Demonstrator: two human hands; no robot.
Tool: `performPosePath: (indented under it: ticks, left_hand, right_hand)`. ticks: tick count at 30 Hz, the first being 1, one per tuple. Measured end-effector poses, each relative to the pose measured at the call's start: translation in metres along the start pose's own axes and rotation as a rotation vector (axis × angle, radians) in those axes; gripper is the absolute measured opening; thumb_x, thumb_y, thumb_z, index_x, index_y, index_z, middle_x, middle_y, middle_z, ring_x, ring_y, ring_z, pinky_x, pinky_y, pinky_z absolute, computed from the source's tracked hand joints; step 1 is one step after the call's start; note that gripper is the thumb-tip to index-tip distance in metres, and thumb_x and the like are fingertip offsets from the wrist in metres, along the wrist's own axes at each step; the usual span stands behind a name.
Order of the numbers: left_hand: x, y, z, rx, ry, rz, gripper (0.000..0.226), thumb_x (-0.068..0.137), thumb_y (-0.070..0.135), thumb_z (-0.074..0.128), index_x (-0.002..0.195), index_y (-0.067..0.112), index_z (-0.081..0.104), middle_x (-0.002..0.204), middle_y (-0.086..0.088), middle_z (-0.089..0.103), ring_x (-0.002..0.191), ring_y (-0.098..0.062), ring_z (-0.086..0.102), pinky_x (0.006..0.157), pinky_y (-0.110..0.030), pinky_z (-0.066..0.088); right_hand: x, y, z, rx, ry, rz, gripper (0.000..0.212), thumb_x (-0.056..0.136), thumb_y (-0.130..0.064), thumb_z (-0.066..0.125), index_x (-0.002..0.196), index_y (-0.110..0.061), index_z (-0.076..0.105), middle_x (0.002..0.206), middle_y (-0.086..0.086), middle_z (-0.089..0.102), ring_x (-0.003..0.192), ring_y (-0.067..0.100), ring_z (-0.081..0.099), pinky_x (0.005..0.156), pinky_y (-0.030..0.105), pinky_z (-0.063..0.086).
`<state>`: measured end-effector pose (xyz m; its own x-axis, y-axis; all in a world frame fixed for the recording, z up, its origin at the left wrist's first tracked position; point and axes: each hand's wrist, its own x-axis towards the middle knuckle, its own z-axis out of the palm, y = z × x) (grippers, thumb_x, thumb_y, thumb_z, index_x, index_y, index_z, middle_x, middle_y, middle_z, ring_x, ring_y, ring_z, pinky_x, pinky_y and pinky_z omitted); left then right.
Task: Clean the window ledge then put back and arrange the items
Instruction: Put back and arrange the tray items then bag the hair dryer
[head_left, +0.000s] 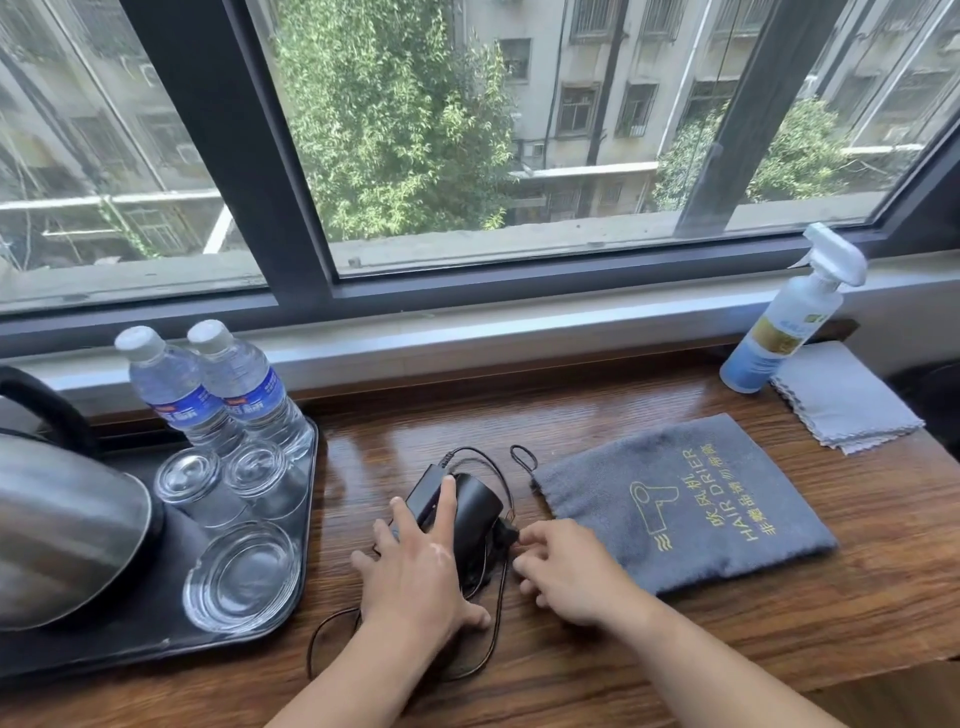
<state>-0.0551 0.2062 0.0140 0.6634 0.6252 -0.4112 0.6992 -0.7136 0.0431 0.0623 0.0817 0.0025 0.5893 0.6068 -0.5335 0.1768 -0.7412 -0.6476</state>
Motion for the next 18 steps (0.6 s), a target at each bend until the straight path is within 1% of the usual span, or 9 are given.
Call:
performPosePath:
  ticks: [3, 6, 7, 8, 9, 11, 14, 16, 18]
  left_hand:
    - [0.001, -0.001, 0.003, -0.001, 0.014, 0.027, 0.150, 0.053, 0.082, 0.077, 0.154, 0.038, -0.025, 0.163, -0.023, 0.006, 0.146, -0.042, 0.023, 0.113, -0.059, 0.035]
    - [0.000, -0.004, 0.004, -0.023, 0.009, 0.036, 0.150, 0.047, 0.099, 0.059, 0.156, 0.035, -0.021, 0.166, -0.022, 0.004, 0.150, -0.043, 0.019, 0.115, -0.061, 0.032]
    - [-0.001, -0.004, 0.004, -0.033, 0.008, 0.033, 0.152, 0.042, 0.103, 0.052, 0.157, 0.035, -0.020, 0.166, -0.021, 0.003, 0.151, -0.043, 0.017, 0.116, -0.062, 0.031]
    - [-0.002, -0.003, 0.004, -0.036, 0.006, 0.032, 0.152, 0.040, 0.105, 0.047, 0.157, 0.034, -0.020, 0.166, -0.021, 0.002, 0.151, -0.043, 0.015, 0.116, -0.063, 0.030]
    - [-0.003, -0.002, 0.004, -0.035, 0.004, 0.031, 0.151, 0.042, 0.105, 0.047, 0.157, 0.034, -0.021, 0.166, -0.022, 0.001, 0.152, -0.044, 0.013, 0.116, -0.064, 0.028]
    - [-0.003, 0.000, 0.004, -0.029, -0.007, 0.031, 0.147, 0.051, 0.097, 0.058, 0.155, 0.034, -0.024, 0.166, -0.023, -0.003, 0.153, -0.046, 0.008, 0.116, -0.066, 0.025]
    - [-0.002, -0.001, 0.003, -0.030, -0.032, 0.030, 0.150, 0.054, 0.082, 0.076, 0.155, 0.035, -0.025, 0.166, -0.022, -0.007, 0.153, -0.046, 0.006, 0.116, -0.066, 0.026]
    - [-0.001, -0.003, 0.003, -0.043, -0.028, 0.026, 0.149, 0.057, 0.074, 0.082, 0.155, 0.037, -0.023, 0.167, -0.020, -0.004, 0.152, -0.045, 0.010, 0.116, -0.063, 0.030]
    - [0.001, -0.006, 0.003, -0.059, -0.001, 0.023, 0.143, 0.061, 0.067, 0.082, 0.155, 0.036, -0.021, 0.166, -0.019, 0.001, 0.151, -0.043, 0.017, 0.114, -0.059, 0.034]
  right_hand:
    - [0.003, 0.008, -0.005, 0.095, -0.003, 0.077, 0.026, 0.087, -0.013, 0.057, 0.108, -0.027, 0.054, 0.077, 0.008, 0.075, 0.075, 0.025, 0.075, 0.072, 0.043, 0.062]
    - [0.001, 0.006, 0.006, 0.092, -0.042, 0.144, 0.032, 0.079, -0.013, 0.054, 0.110, -0.015, 0.059, 0.072, 0.008, 0.074, 0.071, 0.022, 0.075, 0.073, 0.045, 0.062]
    - [-0.002, 0.002, 0.013, 0.199, -0.073, 0.167, 0.028, 0.079, -0.007, 0.053, 0.105, -0.012, 0.060, 0.070, 0.007, 0.072, 0.063, 0.020, 0.072, 0.064, 0.042, 0.061]
    - [-0.006, -0.003, 0.020, 0.326, -0.099, 0.187, 0.022, 0.079, 0.001, 0.050, 0.095, -0.011, 0.060, 0.066, 0.008, 0.066, 0.056, 0.022, 0.067, 0.053, 0.035, 0.055]
    - [-0.008, -0.009, 0.026, 0.445, -0.101, 0.210, 0.022, 0.077, 0.007, 0.048, 0.085, -0.011, 0.058, 0.063, 0.011, 0.058, 0.054, 0.025, 0.060, 0.049, 0.031, 0.047]
    - [-0.008, -0.017, 0.033, 0.588, -0.076, 0.256, 0.020, 0.076, 0.010, 0.048, 0.077, -0.010, 0.054, 0.067, 0.016, 0.051, 0.062, 0.028, 0.055, 0.053, 0.032, 0.041]
    - [-0.005, -0.025, 0.033, 0.718, -0.092, 0.346, 0.015, 0.080, 0.005, 0.053, 0.081, -0.010, 0.056, 0.071, 0.012, 0.059, 0.072, 0.025, 0.066, 0.059, 0.029, 0.044]
    - [-0.003, -0.027, 0.033, 0.779, -0.111, 0.411, 0.012, 0.081, 0.001, 0.058, 0.081, -0.010, 0.061, 0.080, 0.009, 0.067, 0.085, 0.021, 0.072, 0.073, 0.030, 0.052]
    - [0.000, -0.028, 0.034, 0.811, -0.123, 0.448, 0.011, 0.079, -0.001, 0.060, 0.087, -0.007, 0.064, 0.096, 0.013, 0.070, 0.096, 0.023, 0.071, 0.085, 0.035, 0.052]
